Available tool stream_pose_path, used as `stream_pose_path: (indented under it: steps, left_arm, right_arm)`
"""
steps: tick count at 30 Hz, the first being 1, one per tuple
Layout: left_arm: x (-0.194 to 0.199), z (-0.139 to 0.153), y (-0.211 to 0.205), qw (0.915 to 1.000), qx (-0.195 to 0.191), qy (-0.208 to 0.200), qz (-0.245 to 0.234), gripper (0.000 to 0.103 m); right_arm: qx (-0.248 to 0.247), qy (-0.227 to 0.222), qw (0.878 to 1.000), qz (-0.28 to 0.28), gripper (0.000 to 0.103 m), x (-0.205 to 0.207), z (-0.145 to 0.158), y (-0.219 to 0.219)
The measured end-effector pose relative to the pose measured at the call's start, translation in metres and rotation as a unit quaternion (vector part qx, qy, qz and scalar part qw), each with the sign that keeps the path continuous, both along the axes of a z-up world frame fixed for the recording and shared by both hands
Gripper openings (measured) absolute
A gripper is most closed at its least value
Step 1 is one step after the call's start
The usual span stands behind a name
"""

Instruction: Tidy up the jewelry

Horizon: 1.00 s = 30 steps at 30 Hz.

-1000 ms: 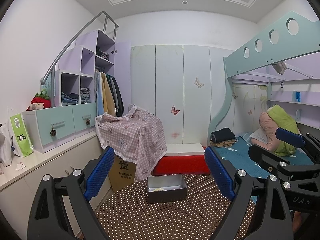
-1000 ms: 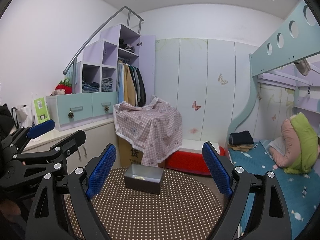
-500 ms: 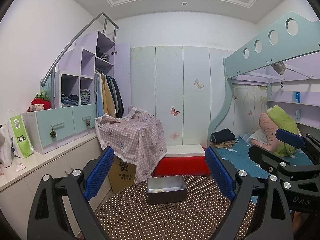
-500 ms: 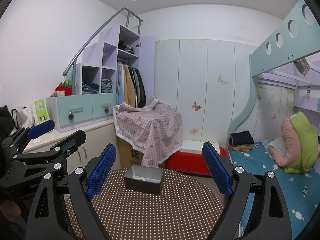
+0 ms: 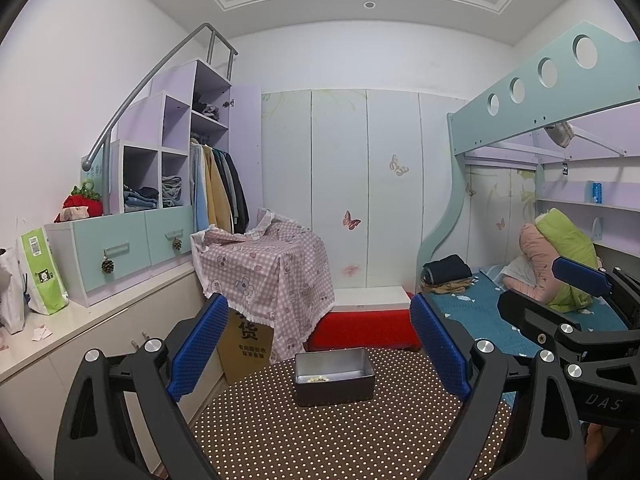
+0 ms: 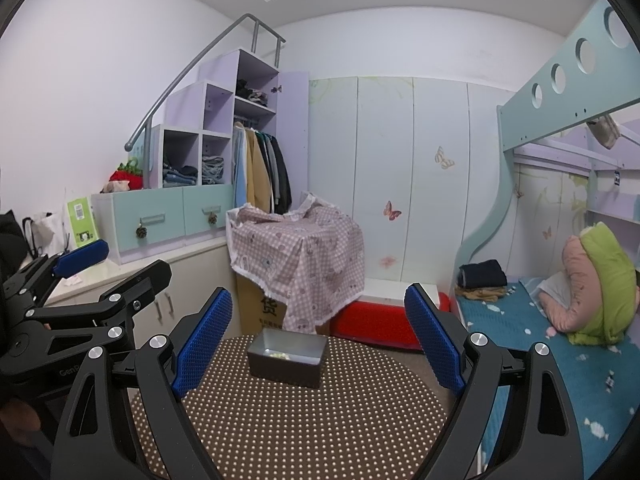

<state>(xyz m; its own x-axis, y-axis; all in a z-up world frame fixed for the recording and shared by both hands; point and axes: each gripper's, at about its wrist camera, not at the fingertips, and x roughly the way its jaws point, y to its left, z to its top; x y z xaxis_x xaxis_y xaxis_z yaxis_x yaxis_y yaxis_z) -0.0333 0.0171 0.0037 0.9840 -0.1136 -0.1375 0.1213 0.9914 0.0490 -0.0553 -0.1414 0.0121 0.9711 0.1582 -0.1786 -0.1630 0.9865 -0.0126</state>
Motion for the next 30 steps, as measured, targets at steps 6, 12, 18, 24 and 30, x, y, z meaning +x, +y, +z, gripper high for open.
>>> stream_pose_path:
  steps: [6, 12, 18, 24, 30]
  left_arm:
    - [0.0001, 0.0001, 0.0, 1.0, 0.0, 0.0, 0.0, 0.089]
    - [0.0, 0.0002, 0.0, 1.0, 0.0, 0.0, 0.0, 0.089]
    - [-0.0004, -0.0012, 0.0022, 1.0, 0.0, -0.001, 0.001, 0.089]
    - [-0.0012, -0.002, 0.0025, 1.0, 0.002, -0.004, 0.002, 0.089]
    - [-0.0008, -0.002, 0.0025, 1.0, 0.001, -0.005, 0.002, 0.089]
  right_arm:
    - [0.0, 0.0, 1.0, 0.0, 0.085, 0.0008, -0.0003, 0.0005]
    - [0.001, 0.0, 1.0, 0.0, 0.085, 0.0007, -0.0003, 0.0007]
    - [-0.001, 0.0, 1.0, 0.0, 0.085, 0.0001, -0.001, 0.0018]
    - [0.002, 0.001, 1.0, -0.002, 0.085, 0.0006, -0.005, 0.0039]
    - [0.002, 0.001, 1.0, -0.002, 0.085, 0.0007, -0.005, 0.0037]
